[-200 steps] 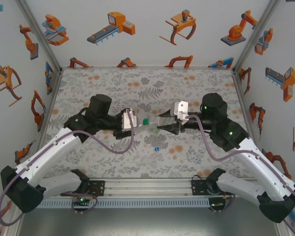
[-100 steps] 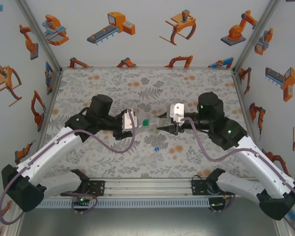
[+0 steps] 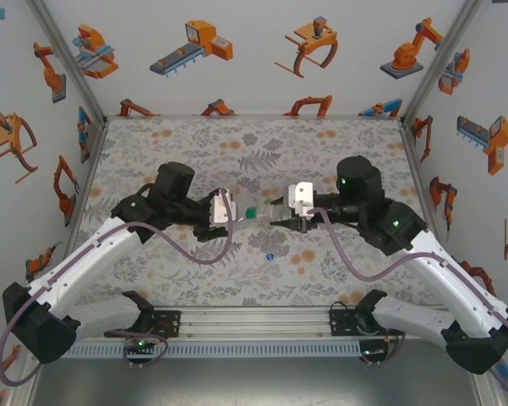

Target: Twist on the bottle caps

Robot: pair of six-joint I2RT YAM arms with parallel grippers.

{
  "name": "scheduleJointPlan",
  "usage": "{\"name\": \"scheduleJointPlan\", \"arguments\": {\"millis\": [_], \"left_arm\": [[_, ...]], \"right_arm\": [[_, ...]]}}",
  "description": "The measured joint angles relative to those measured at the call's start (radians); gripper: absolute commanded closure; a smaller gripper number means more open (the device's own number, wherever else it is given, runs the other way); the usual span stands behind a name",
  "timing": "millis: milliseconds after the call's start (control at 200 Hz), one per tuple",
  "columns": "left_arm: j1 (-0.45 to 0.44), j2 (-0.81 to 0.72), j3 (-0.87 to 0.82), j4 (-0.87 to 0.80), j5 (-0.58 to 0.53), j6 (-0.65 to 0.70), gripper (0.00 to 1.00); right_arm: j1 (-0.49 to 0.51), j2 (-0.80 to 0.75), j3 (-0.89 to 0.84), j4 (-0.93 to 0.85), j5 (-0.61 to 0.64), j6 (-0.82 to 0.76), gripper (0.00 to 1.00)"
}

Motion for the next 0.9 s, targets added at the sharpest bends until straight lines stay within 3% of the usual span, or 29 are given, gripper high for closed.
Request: {"name": "scheduleJointPlan", "arguments": {"millis": [901], "left_arm": [[-0.003, 0.011, 0.029, -0.127, 0.123, 0.024, 1.00]], "right_arm": [[0.087, 0.001, 0.042, -0.084, 0.008, -0.072, 0.94]]}}
